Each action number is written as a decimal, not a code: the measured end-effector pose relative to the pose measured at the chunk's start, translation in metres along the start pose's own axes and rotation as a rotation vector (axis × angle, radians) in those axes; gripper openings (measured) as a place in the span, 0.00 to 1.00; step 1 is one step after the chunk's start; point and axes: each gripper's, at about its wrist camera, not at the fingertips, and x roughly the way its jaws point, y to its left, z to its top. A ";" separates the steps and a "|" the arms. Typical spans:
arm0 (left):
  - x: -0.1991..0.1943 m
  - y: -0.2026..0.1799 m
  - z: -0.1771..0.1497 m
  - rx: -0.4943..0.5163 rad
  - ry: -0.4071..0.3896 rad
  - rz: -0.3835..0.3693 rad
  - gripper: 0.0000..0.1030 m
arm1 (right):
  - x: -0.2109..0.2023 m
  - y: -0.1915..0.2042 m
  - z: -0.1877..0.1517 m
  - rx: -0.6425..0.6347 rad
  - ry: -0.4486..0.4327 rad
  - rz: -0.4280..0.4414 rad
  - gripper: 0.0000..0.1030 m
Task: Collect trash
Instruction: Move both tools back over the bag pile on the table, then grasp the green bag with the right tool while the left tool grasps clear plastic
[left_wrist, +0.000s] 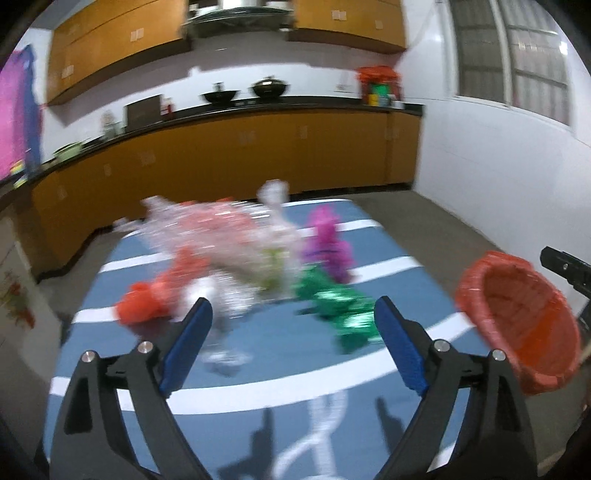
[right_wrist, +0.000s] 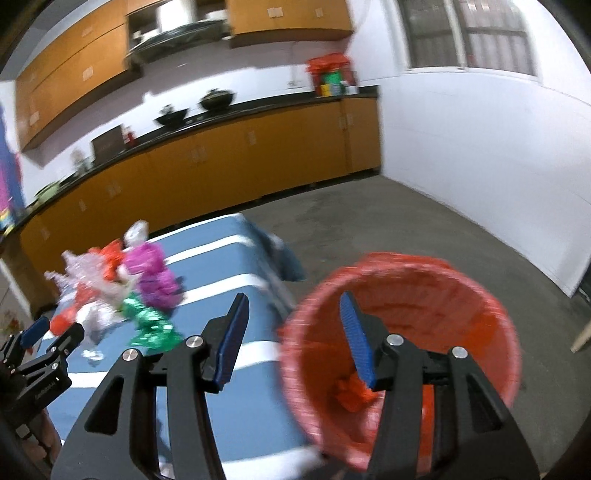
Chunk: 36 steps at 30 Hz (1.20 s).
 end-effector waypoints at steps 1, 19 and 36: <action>0.001 0.011 -0.001 -0.015 0.002 0.020 0.85 | 0.007 0.013 0.000 -0.014 0.011 0.024 0.51; 0.006 0.132 -0.021 -0.174 -0.026 0.181 0.85 | 0.110 0.142 -0.023 -0.220 0.212 0.174 0.51; 0.018 0.133 -0.019 -0.187 -0.023 0.160 0.85 | 0.144 0.156 -0.037 -0.289 0.306 0.166 0.53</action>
